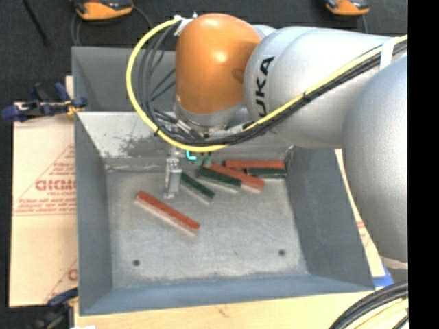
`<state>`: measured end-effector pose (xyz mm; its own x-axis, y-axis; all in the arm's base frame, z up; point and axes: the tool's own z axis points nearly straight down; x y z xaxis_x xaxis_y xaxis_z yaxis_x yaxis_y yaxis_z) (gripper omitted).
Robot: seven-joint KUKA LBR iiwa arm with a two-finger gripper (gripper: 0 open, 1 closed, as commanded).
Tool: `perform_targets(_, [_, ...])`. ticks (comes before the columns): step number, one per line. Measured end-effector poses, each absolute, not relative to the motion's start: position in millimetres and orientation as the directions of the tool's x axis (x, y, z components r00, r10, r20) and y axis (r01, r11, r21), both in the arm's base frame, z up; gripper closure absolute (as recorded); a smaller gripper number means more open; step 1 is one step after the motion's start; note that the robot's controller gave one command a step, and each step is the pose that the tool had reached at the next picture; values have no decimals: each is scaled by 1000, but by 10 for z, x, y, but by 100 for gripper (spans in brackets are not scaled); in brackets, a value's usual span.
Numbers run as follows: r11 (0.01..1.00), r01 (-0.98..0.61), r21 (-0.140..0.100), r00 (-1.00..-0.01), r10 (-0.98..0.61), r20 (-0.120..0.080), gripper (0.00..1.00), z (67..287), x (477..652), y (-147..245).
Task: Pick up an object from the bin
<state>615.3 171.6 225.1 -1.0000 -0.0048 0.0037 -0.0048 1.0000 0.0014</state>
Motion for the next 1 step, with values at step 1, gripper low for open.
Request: perform_targets(1, [984, 178, -1, -984, 178, 5, 0, 917, 5916, 1460])
